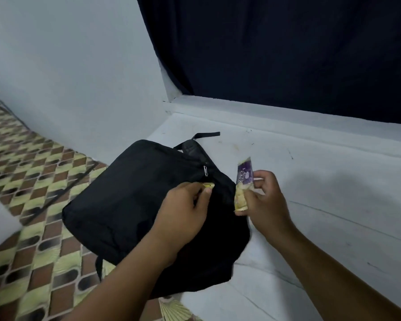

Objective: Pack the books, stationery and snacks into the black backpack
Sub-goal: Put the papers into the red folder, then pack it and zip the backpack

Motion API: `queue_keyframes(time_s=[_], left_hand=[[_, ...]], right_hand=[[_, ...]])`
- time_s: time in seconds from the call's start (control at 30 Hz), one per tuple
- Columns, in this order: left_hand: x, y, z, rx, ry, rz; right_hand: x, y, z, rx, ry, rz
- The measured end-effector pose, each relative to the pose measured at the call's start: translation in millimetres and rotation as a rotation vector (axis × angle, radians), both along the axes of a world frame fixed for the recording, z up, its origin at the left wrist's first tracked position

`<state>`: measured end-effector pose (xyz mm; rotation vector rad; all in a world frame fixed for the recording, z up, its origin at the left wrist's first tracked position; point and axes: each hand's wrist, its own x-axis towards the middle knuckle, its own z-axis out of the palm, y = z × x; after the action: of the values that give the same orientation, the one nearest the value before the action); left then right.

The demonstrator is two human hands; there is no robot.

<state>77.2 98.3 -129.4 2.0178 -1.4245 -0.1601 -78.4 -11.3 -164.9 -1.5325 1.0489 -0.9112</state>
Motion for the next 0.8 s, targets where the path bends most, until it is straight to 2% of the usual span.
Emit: queue_keyframes(time_s=[0.03, 0.1, 0.17, 0.2, 0.27, 0.3, 0.37, 0.47, 0.67, 0.8], left_hand=[[7.5, 1.9, 3.1, -0.013, -0.012, 0.026], [21.4, 6.5, 6.1, 0.019, -0.087, 0.063], [31.5, 11.6, 4.5, 0.115, -0.178, 0.092], [35.1, 13.8, 3.8, 0.157, -0.221, 0.108], [41.7, 16.7, 2.4, 0.213, -0.254, 0.127], [45.4, 17.5, 2.2, 0.213, -0.238, 0.133], [53.0, 18.5, 4.5, 0.159, -0.165, 0.148], [64.6, 17.8, 10.4, 0.043, -0.011, 0.189], [75.6, 16.4, 25.3, -0.061, 0.181, 0.189], [88.1, 20.1, 33.9, -0.071, 0.231, 0.168]], right_hand=[[5.7, 6.0, 0.7, -0.052, 0.034, 0.054], [15.2, 13.6, 5.3, -0.283, 0.139, 0.106], [25.2, 14.5, 10.5, -0.403, 0.127, 0.083], [30.8, 13.4, 13.1, -0.376, 0.109, 0.066], [43.8, 10.0, 14.8, -0.181, 0.105, 0.038], [49.6, 9.1, 13.1, -0.070, 0.122, 0.036], [58.7, 12.2, 6.5, 0.015, 0.225, 0.066], [69.5, 29.5, -3.2, -0.014, 0.349, 0.153], [99.0, 53.1, -8.5, -0.065, 0.256, 0.139], [101.6, 61.5, 4.0, -0.090, 0.117, 0.077]])
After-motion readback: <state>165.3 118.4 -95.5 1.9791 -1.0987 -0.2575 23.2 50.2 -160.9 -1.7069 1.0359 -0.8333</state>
